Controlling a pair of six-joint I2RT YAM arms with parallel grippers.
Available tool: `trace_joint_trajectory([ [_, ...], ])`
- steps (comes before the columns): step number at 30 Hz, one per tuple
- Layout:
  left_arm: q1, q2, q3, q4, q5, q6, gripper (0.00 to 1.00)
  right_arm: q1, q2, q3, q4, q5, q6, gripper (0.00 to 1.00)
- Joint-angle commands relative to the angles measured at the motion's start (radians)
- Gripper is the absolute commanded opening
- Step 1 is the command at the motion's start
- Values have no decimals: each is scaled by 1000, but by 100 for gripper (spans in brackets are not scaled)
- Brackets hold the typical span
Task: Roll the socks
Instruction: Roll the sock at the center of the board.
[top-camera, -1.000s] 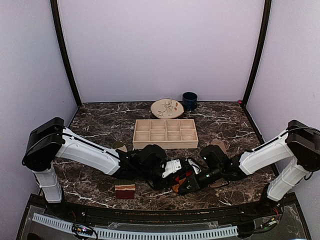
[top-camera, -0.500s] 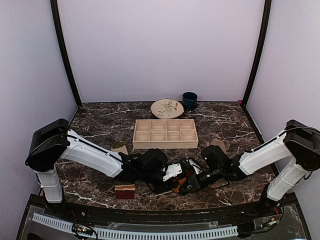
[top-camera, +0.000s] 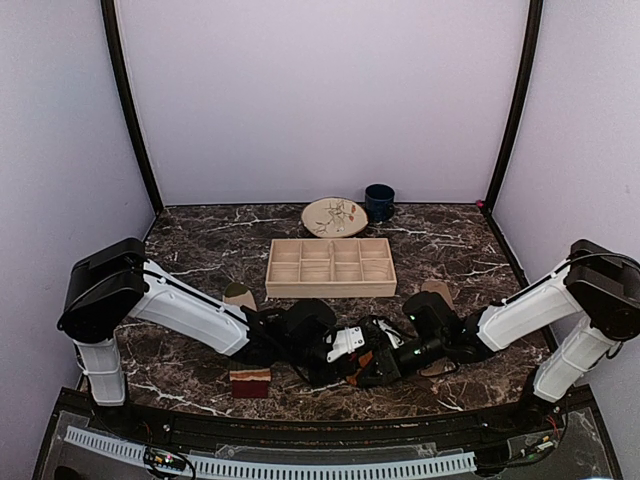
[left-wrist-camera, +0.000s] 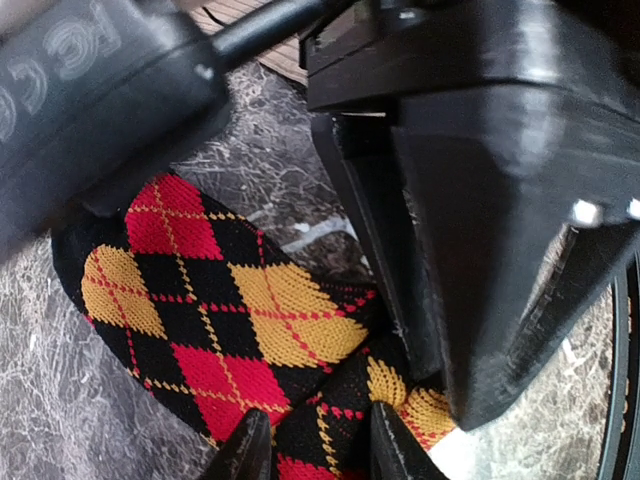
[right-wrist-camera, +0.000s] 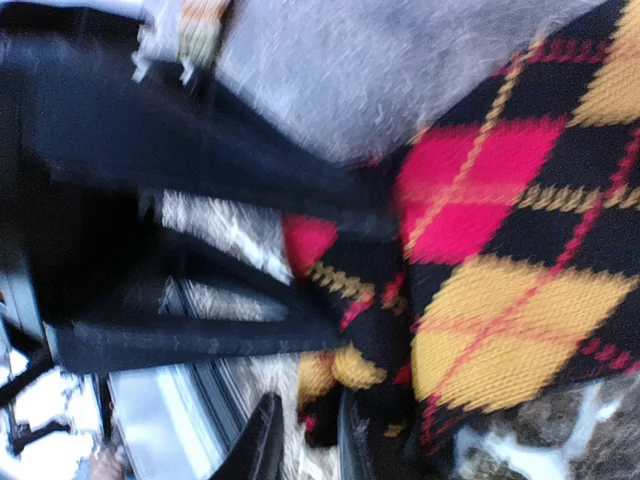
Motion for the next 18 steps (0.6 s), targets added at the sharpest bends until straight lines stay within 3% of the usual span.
trace_joint_trajectory([
  [1,25,45,-10,-63,-13,-1,35,-9,-10,-12,-33,50,-15,25],
  [6,33,48,-9,-58,12,-8,34,-12,-50,-13,-74,93,-29,32],
  [18,39,48,-7,-59,17,-15,34,-64,-119,-55,-87,123,-24,38],
])
